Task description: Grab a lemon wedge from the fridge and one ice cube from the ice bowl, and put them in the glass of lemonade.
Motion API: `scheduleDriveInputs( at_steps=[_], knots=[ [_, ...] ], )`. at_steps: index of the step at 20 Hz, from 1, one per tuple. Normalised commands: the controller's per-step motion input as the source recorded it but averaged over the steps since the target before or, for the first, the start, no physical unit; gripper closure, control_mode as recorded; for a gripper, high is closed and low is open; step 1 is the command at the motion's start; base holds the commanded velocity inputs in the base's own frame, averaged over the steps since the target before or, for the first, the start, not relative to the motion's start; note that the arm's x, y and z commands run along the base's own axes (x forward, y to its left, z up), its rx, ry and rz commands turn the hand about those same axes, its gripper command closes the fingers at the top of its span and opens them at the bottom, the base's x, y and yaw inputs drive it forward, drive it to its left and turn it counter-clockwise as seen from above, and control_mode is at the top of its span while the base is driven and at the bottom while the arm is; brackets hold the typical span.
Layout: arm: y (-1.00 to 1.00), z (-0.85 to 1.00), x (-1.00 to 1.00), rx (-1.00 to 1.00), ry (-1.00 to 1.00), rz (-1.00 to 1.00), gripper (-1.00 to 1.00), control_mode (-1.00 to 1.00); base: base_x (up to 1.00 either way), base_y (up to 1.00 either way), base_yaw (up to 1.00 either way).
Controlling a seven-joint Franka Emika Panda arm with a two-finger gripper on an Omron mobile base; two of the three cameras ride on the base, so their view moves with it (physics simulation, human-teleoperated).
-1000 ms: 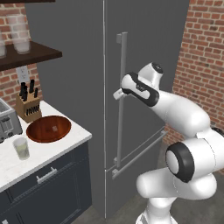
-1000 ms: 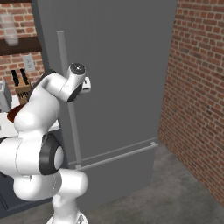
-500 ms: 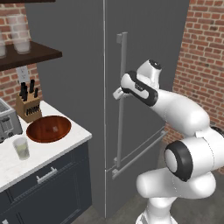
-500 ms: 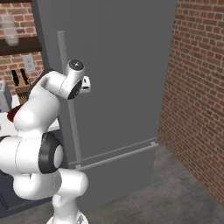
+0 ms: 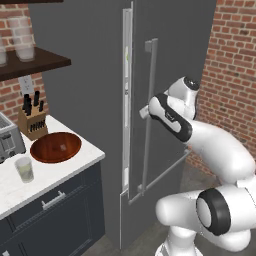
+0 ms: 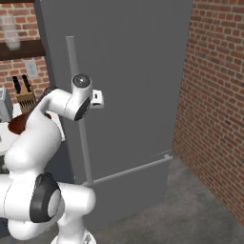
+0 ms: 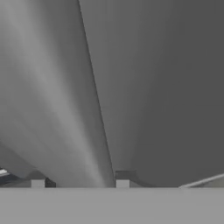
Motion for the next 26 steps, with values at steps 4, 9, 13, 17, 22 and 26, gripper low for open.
scheduleDriveInputs(
  at_steps=[4,9,13,17,22,26],
  knots=[
    [-1.00,0.01,-0.39,0.13,-0.10,-0.17,1.00,-1.00,0.00,0.00,0.00],
    [-1.00,0.21,-0.36,0.15,-0.12,-0.17,1.00,-1.00,0.00,0.00,0.00],
    [-1.00,0.27,-0.44,0.18,-0.09,-0.18,1.00,-1.00,0.00,0.00,0.00],
    [-1.00,0.28,-0.36,0.18,-0.04,-0.18,1.00,-1.00,0.00,0.00,0.00],
    [-1.00,0.19,-0.33,0.20,-0.08,-0.16,1.00,-1.00,0.00,0.00,0.00],
    [-0.71,0.01,-0.26,0.11,-0.09,-0.10,-1.00,-1.00,0.00,0.00,0.00]
  ],
)
